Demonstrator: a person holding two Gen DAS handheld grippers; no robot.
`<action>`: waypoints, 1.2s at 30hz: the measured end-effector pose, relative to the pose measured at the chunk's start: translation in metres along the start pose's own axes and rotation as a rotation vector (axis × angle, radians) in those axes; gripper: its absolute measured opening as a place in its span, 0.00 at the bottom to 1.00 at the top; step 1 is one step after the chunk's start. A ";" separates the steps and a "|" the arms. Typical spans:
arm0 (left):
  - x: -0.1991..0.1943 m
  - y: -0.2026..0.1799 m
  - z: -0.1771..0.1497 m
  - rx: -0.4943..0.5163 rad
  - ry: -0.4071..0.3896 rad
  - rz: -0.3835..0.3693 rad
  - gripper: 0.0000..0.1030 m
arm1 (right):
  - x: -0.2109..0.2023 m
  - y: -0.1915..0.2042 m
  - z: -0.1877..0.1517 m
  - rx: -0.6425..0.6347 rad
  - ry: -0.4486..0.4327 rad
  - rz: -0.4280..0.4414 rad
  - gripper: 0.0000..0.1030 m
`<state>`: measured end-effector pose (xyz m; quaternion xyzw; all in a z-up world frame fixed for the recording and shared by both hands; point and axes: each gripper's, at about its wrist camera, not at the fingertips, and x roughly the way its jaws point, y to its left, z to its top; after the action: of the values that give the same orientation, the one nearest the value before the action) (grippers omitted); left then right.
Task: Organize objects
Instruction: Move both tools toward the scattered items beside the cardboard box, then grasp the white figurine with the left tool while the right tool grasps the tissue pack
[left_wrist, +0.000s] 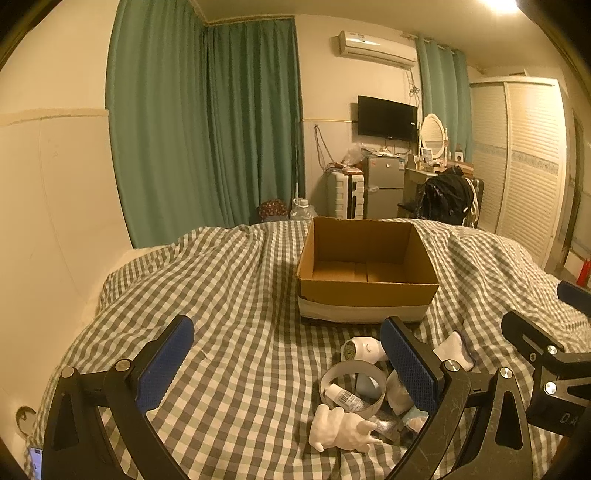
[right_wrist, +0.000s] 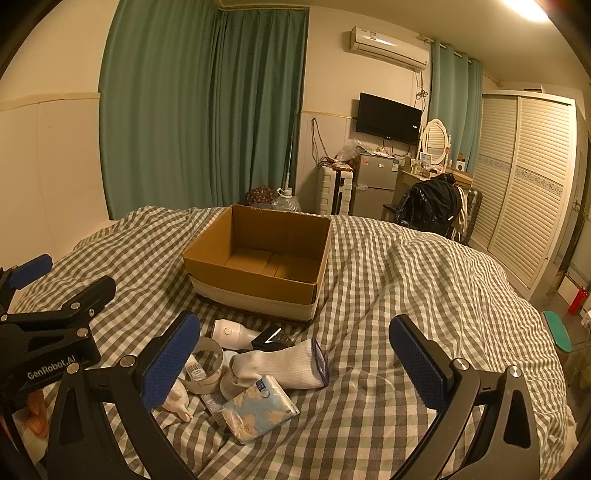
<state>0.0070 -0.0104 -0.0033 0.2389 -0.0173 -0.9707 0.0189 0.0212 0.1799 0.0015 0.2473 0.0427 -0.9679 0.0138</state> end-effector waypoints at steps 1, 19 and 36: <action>0.000 0.000 0.000 -0.002 0.000 0.002 1.00 | 0.000 0.000 0.000 0.000 0.000 0.000 1.00; -0.004 0.001 0.001 0.009 -0.013 -0.015 1.00 | -0.002 0.003 0.000 -0.006 0.002 0.007 1.00; 0.058 -0.023 -0.054 0.096 0.275 -0.091 1.00 | 0.051 -0.004 -0.029 -0.011 0.184 0.008 0.97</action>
<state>-0.0203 0.0087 -0.0791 0.3706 -0.0501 -0.9268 -0.0346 -0.0103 0.1865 -0.0482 0.3355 0.0479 -0.9407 0.0152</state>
